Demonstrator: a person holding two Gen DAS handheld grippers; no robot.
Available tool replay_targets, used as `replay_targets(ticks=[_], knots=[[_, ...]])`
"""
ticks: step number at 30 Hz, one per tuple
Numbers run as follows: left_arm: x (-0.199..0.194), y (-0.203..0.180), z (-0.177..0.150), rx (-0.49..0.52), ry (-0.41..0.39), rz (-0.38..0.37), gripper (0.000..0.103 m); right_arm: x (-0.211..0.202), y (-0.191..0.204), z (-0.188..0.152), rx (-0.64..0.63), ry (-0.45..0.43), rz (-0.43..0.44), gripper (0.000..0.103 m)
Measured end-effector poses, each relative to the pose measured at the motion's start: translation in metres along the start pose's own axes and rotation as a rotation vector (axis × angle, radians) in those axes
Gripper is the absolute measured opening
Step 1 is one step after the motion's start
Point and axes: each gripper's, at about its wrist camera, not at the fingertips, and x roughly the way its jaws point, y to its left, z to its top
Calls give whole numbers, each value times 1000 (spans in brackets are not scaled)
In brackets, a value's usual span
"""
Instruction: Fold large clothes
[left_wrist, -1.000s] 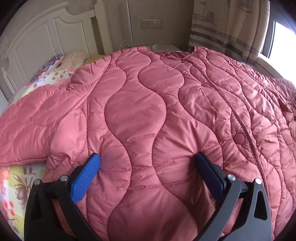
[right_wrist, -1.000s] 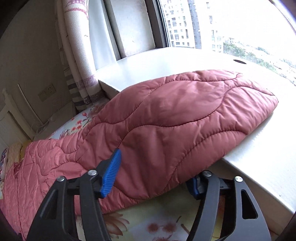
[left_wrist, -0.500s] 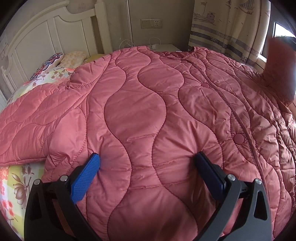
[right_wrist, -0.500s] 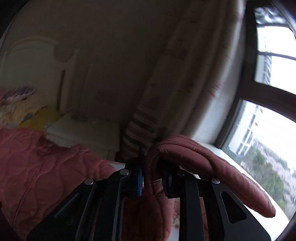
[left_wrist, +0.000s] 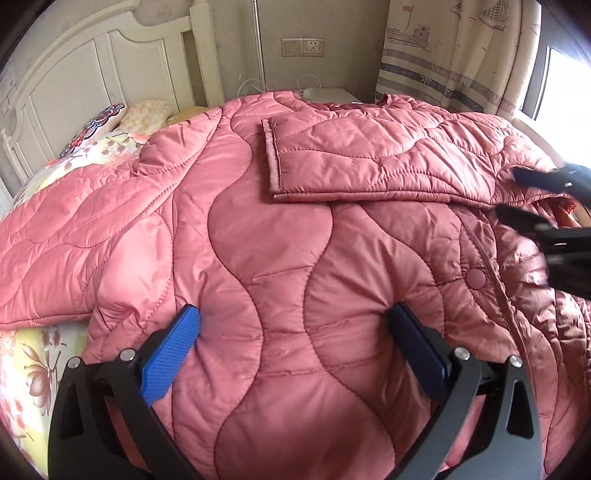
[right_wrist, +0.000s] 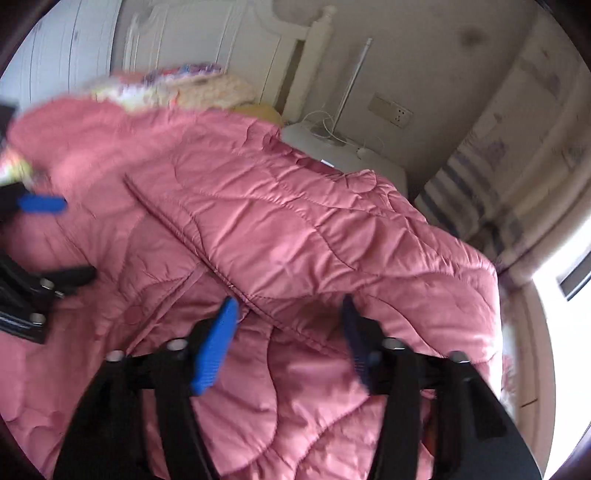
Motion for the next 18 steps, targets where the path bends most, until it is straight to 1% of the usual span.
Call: replay_targets(ticks=[1, 2, 4, 6, 7, 8, 10, 11, 12, 14, 15, 17, 18], knots=[[0, 0, 0, 0, 0, 0, 101, -10, -9, -4, 29, -26, 13, 80], [0, 0, 0, 2, -1, 1, 101, -20, -16, -8, 54, -59, 20, 86], [0, 0, 0, 2, -2, 1, 101, -34, -29, -17, 117, -90, 22, 86], [-1, 1, 0, -8, -3, -6, 101, -42, -46, -26, 204, -98, -20, 86], [-2, 3, 0, -19, 2, -15, 101, -43, -50, -24, 251, -103, -44, 85], [-5, 5, 2, -42, 14, -41, 100, -46, -56, -31, 300, -107, -63, 84], [-15, 9, 13, -102, 27, -163, 100, -46, -73, -46, 408, -111, -103, 84], [-19, 11, 20, -120, 14, -199, 100, -45, -81, -54, 467, -112, -128, 84], [-26, 10, 32, -131, -18, -206, 100, -41, -88, -61, 530, -111, -142, 84], [-29, 4, 52, -123, -68, -138, 100, -37, -106, -76, 646, -111, -135, 84], [-24, 0, 63, -124, -70, -118, 100, -36, -113, -82, 694, -114, -127, 84], [-1, 1, 80, -160, -14, -104, 98, -39, -121, -90, 752, -137, -128, 84], [14, 4, 86, -207, 16, -74, 89, -43, -123, -91, 761, -155, -133, 84]])
